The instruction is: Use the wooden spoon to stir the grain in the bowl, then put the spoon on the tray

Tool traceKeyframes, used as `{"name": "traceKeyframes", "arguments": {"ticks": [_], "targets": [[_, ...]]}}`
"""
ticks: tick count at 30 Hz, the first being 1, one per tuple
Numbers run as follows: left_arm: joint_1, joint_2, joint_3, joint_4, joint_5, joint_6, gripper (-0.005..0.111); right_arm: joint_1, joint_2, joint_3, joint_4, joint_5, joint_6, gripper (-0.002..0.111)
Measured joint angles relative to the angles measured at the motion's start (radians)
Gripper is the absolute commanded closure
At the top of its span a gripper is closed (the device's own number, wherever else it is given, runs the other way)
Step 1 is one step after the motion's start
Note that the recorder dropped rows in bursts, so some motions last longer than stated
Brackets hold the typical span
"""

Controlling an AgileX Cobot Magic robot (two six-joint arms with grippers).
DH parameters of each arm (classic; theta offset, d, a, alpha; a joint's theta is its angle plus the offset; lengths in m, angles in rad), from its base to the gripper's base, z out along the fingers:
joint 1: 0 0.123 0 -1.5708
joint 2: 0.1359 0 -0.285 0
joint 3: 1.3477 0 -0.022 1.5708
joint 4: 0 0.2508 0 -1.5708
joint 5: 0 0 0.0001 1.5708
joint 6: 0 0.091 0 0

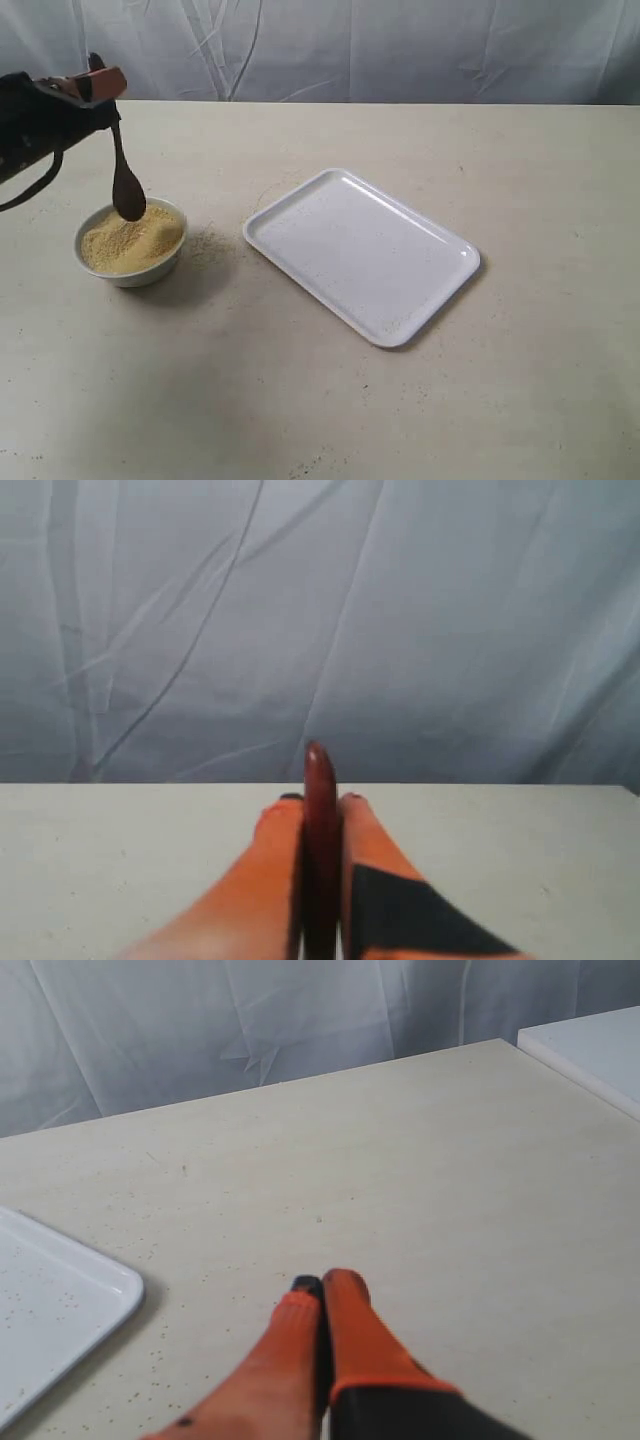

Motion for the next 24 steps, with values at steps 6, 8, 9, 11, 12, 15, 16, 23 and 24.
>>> {"name": "traceKeyframes", "arguments": {"ticks": [6,8,9,11,12,15,16,23,24], "targets": [[0.0,0.061,0.0,-0.033,0.143,0.062,0.107,0.0,0.0,0.0,0.0,0.0,0.0,0.108],[0.0,0.102,0.0,-0.035,0.123,0.056,0.107,0.0,0.0,0.0,0.0,0.0,0.0,0.108],[0.0,0.118,0.0,-0.027,0.115,0.033,0.107,0.0,0.0,0.0,0.0,0.0,0.0,0.108],[0.0,0.13,0.0,-0.024,0.11,-0.008,0.107,0.0,0.0,0.0,0.0,0.0,0.0,0.108],[0.0,0.13,0.0,-0.021,0.106,-0.022,0.107,0.0,0.0,0.0,0.0,0.0,0.0,0.108],[0.0,0.11,0.0,-0.021,0.029,-0.054,0.107,0.0,0.0,0.0,0.0,0.0,0.0,0.108],[0.0,0.096,0.0,-0.031,0.02,-0.058,0.107,0.0,0.0,0.0,0.0,0.0,0.0,0.108],[0.0,-0.037,0.0,-0.061,0.016,-0.024,0.107,0.0,0.0,0.0,0.0,0.0,0.0,0.108],[0.0,-0.045,0.0,-0.059,0.018,-0.013,0.107,0.0,0.0,0.0,0.0,0.0,0.0,0.108]]}}
